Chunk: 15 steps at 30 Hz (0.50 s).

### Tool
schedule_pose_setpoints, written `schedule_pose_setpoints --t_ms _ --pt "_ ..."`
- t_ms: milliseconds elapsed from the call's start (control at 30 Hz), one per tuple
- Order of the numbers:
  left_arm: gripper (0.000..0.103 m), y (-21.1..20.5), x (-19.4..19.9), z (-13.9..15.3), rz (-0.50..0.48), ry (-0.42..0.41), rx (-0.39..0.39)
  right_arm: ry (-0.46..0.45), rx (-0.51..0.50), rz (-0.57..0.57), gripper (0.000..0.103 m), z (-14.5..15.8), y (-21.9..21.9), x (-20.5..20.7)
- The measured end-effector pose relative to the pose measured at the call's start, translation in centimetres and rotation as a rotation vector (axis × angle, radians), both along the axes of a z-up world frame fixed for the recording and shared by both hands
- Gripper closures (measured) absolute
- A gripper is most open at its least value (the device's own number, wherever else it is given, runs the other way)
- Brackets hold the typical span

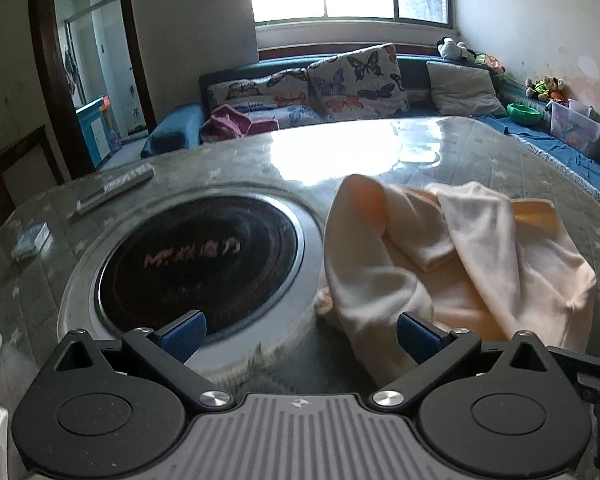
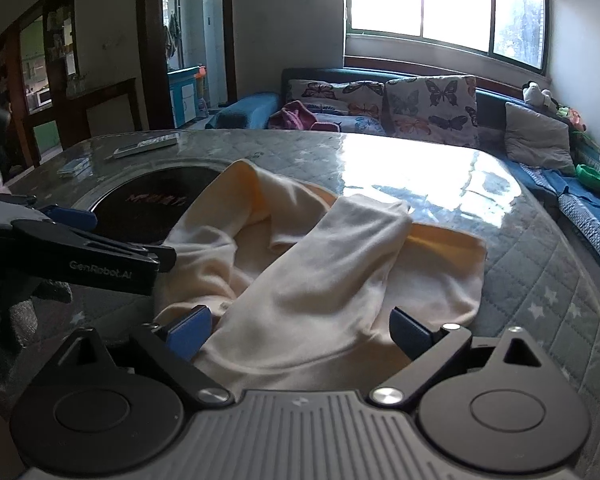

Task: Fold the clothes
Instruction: 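Grasp the sweatshirt hem with the left gripper while the right gripper grasps the hem too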

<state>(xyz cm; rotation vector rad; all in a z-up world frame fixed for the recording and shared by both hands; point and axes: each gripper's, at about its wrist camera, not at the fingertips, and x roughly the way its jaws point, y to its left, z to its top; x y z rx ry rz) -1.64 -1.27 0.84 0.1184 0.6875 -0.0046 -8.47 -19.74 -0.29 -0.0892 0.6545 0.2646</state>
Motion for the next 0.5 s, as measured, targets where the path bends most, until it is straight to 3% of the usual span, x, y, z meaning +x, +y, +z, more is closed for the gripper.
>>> schedule_pose_setpoints --t_ms 500 --pt "0.004 -1.4 7.6 0.5 -0.056 -0.039 -0.001 0.028 0.036 -0.078 0.02 -0.6 -2.9 8.1"
